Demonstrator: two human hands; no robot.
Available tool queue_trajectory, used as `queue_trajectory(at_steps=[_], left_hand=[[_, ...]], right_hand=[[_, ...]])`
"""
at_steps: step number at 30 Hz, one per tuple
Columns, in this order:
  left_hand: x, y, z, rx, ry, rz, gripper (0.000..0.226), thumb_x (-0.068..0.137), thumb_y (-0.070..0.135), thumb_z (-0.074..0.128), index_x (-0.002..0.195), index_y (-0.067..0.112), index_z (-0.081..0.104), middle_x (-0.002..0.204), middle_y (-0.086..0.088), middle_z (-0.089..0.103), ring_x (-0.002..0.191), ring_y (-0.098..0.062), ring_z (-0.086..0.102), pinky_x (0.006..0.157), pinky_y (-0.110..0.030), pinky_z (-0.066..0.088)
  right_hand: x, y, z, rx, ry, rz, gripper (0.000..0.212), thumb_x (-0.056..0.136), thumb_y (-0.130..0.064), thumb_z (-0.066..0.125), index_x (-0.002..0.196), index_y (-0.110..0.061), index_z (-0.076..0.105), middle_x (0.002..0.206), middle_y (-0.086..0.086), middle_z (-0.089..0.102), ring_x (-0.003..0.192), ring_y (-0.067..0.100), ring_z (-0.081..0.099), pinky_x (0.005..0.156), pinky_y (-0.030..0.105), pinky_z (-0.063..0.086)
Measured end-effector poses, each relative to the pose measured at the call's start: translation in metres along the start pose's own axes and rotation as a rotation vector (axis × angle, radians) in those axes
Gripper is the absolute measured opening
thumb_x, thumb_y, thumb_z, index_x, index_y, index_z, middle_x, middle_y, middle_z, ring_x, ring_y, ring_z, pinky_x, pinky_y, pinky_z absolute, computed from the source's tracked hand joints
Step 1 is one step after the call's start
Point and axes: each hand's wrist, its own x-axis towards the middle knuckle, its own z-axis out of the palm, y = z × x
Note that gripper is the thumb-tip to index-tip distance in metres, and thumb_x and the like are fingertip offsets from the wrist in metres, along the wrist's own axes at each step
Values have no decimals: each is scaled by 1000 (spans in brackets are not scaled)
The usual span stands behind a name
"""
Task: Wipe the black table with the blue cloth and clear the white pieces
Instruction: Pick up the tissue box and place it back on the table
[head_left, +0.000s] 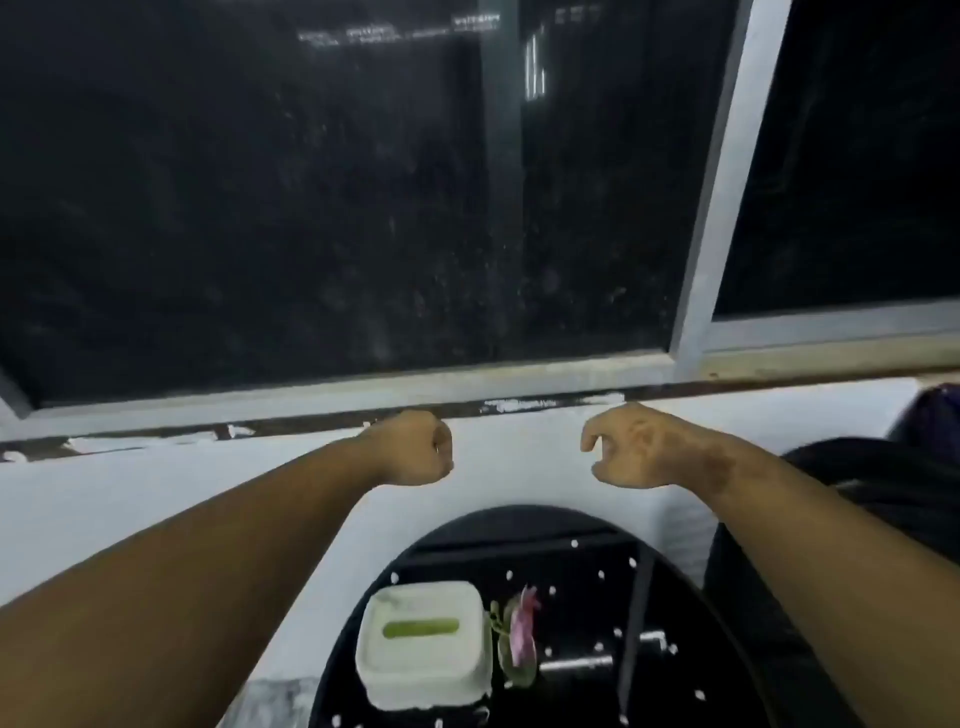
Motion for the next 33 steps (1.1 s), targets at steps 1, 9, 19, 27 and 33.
queue_trajectory(at_steps=[1,9,19,27,33], left_hand=[[4,-4,18,5,-38,3,13,76,30,54,74,27,66,88,12,68,88,-13,63,81,-35,57],[-3,-35,190,-58,-23,-94,17,84,34,54,98,32,63,106,9,62,102,-19,59,87,-35,50],[-18,-61,270,21,329,12,53,85,39,42,127,13,60,127,-5,63,119,-28,56,101,-45,42],[-24,-57,279,-186,382,-31,48,92,38,53,137,21,55,138,-2,56,126,-22,51,109,-38,37],[-23,-56,286,-203,405,-55,34,95,38,54,128,31,60,129,0,64,117,-22,57,94,-30,38]], right_hand=[[-1,8,16,1,-25,21,31,84,-31,62,115,-26,63,101,-9,59,93,14,59,81,25,48],[-66,77,188,93,-58,188,29,83,-40,58,111,-32,61,88,-11,65,87,13,64,76,29,51],[-170,124,330,-61,157,455,64,87,-48,56,143,-21,45,154,15,35,140,34,35,107,50,38],[-177,129,373,-79,180,395,84,90,-69,8,156,-17,9,164,7,7,152,25,-3,121,50,2],[-174,131,376,-129,228,358,87,85,-71,-3,156,-20,-2,165,1,-4,151,21,-14,121,46,-9]])
